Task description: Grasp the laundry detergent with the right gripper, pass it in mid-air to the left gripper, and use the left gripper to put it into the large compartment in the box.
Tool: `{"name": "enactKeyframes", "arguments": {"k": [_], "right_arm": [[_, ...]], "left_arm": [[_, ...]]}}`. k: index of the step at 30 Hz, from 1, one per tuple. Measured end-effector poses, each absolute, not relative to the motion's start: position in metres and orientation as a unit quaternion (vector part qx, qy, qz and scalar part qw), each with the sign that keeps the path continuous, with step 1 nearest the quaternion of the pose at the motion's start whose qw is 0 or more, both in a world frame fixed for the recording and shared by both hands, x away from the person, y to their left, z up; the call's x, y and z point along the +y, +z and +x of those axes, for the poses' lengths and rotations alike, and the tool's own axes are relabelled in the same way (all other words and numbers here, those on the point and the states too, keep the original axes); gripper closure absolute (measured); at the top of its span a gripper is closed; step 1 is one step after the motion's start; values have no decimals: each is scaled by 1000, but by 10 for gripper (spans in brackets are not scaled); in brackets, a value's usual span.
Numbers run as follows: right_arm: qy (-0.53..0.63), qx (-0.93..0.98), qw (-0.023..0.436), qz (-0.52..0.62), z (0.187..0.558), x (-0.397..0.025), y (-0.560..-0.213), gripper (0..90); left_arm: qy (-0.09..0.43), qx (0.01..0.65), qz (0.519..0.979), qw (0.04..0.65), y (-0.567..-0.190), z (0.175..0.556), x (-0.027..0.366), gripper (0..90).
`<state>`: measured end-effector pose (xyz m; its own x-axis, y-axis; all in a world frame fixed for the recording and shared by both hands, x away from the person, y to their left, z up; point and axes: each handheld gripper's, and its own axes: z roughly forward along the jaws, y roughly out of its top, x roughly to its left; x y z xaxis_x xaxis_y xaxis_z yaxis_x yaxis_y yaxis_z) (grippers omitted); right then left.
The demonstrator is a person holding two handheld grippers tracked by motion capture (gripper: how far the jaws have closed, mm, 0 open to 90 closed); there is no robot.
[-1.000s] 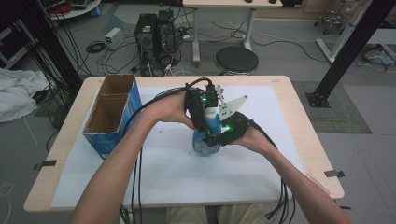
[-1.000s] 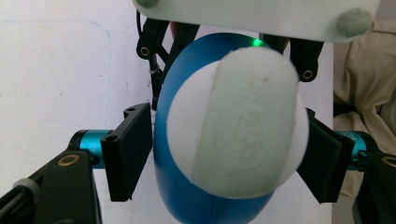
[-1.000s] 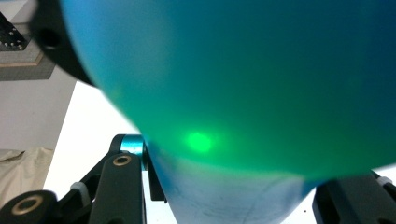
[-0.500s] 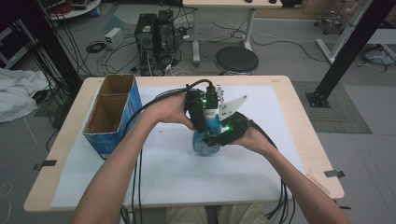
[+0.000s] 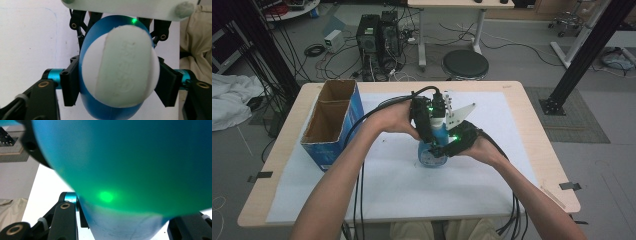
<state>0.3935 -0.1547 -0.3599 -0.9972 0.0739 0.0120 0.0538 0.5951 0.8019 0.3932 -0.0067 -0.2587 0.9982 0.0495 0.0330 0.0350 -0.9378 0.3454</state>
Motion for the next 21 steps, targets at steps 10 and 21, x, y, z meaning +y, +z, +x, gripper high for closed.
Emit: {"name": "enactKeyframes", "arguments": {"k": [10,21], "right_arm": [[450,892,11,36,393,-154,-360,477],[455,890,7,32,393,-156,-359,473]], "left_arm": [[18,24,984,178,-259,393,-6,342],[28,18,982,186,-256,391,-6,375]]}}
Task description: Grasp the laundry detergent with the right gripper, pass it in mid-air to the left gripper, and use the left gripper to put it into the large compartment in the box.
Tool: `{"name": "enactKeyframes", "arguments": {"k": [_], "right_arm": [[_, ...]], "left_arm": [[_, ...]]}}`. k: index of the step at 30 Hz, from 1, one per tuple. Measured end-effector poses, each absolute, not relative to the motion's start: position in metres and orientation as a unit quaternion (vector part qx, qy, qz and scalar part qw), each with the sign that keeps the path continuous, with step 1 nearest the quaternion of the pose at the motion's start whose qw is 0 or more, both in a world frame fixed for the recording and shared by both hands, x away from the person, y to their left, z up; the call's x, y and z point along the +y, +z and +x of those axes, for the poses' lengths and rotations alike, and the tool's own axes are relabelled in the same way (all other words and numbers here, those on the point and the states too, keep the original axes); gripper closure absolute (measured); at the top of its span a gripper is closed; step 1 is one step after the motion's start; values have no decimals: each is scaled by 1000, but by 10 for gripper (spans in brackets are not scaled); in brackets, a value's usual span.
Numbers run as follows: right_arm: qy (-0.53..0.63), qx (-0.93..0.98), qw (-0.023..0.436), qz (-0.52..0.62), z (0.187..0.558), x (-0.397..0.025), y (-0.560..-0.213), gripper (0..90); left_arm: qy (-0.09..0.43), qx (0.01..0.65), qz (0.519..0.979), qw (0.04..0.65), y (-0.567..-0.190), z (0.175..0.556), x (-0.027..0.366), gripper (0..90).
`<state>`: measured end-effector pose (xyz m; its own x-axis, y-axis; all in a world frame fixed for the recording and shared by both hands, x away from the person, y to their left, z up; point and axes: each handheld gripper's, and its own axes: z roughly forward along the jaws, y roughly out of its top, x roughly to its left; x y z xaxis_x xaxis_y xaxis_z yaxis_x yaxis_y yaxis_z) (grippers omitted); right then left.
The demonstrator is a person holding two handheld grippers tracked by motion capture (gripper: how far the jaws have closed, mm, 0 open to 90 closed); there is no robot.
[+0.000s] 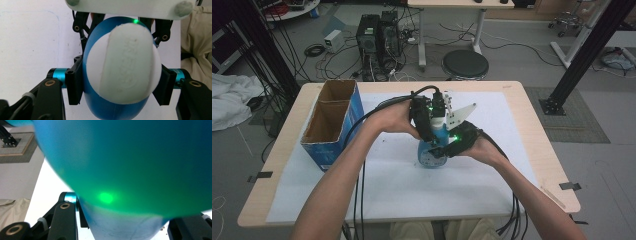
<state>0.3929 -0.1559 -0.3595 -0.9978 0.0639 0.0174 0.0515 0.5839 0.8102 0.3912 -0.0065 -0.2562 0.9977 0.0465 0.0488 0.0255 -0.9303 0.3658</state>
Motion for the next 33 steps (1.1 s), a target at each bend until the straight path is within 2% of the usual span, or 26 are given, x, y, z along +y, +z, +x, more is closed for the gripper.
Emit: {"name": "enactKeyframes", "arguments": {"k": [22,33], "right_arm": [[472,881,-10,32,393,-159,-359,441],[472,881,-11,39,393,-164,-357,365]], "left_arm": [[25,28,982,187,-255,389,-6,380],[25,34,982,183,-254,388,1,379]]}}
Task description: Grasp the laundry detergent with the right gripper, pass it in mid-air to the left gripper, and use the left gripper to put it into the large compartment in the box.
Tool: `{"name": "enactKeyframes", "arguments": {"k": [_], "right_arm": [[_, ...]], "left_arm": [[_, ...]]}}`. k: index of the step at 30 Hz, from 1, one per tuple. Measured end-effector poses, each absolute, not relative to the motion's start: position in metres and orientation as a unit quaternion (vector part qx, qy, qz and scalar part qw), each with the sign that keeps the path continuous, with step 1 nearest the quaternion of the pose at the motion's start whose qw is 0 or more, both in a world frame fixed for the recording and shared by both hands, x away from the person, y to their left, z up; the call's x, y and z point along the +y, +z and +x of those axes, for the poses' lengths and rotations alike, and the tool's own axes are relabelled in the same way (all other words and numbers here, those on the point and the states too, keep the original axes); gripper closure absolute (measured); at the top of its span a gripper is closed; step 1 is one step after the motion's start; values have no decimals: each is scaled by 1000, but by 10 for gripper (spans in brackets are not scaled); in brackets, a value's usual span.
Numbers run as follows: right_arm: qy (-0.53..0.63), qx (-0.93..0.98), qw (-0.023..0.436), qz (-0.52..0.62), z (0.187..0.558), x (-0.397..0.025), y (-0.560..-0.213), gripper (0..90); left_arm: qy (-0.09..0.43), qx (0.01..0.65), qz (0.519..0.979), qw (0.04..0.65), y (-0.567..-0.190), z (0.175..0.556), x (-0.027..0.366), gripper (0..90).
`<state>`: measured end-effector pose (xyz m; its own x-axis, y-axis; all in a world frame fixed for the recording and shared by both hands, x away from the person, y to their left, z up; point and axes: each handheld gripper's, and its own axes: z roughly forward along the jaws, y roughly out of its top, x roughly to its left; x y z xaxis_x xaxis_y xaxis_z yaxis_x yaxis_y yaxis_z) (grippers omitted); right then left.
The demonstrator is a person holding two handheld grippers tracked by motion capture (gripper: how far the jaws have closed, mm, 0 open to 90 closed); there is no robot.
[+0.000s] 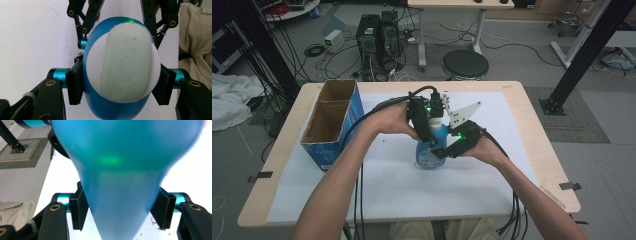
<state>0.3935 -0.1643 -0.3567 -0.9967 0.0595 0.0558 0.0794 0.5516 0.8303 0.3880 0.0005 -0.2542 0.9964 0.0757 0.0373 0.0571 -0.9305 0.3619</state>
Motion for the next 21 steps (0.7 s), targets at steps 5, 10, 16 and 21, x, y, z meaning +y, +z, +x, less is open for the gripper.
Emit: {"name": "enactKeyframes", "arguments": {"k": [5,10,16,21], "right_arm": [[-464,-885,7,-42,394,-168,-355,338],[-464,-885,4,-49,394,-173,-352,324],[-459,-887,-6,-59,394,-181,-348,318],[-441,-895,-18,-70,392,-190,-345,272]], "left_arm": [[28,36,983,178,-251,385,6,379],[34,42,983,176,-242,383,13,380],[42,59,981,177,-226,383,25,379],[43,90,979,178,-207,384,37,379]]}}
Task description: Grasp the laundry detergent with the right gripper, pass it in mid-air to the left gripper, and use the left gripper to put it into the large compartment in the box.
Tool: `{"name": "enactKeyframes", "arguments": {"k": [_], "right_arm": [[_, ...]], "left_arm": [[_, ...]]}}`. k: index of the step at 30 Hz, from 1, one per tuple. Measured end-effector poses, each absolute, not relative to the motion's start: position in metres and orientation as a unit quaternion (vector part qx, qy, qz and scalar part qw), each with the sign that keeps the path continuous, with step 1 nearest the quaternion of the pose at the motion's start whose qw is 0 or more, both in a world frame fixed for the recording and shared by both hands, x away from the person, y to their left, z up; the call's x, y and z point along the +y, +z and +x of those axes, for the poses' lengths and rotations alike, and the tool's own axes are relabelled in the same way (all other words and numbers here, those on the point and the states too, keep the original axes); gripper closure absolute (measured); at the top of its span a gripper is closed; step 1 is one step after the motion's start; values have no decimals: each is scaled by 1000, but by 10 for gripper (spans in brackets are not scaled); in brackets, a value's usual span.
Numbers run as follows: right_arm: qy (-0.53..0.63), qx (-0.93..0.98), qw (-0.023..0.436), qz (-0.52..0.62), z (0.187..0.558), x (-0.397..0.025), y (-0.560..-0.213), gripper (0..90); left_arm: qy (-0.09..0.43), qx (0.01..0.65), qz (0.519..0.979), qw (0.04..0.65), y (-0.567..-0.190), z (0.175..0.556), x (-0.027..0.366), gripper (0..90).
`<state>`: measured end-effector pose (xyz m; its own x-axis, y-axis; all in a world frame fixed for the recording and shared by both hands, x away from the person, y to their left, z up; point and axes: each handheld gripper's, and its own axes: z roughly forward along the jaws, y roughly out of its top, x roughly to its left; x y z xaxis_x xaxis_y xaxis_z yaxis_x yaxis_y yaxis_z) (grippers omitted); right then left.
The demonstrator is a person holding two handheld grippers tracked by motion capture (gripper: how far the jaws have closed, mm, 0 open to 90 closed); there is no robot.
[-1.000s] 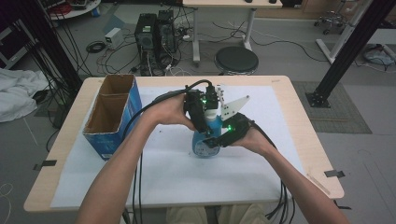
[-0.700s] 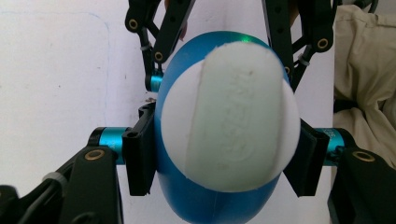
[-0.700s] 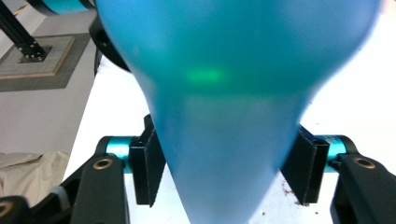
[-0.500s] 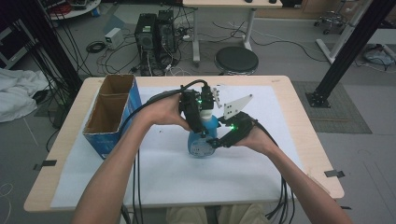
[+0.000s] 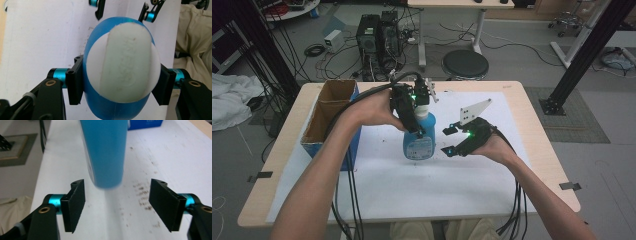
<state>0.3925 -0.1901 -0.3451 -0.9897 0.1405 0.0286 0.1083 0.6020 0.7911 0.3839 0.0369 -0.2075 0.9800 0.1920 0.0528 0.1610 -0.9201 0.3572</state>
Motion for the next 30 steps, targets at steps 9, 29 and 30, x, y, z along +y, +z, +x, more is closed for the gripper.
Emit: {"name": "enactKeyframes", "arguments": {"k": [9,29,30], "right_arm": [[410,906,34,106,392,-217,-340,230],[316,927,108,169,383,-264,-322,123],[312,928,109,171,383,-265,-323,123]], "left_arm": [[63,148,974,157,-162,389,64,379],[108,333,925,147,-80,398,174,380],[108,333,925,147,-80,398,174,380]]}}
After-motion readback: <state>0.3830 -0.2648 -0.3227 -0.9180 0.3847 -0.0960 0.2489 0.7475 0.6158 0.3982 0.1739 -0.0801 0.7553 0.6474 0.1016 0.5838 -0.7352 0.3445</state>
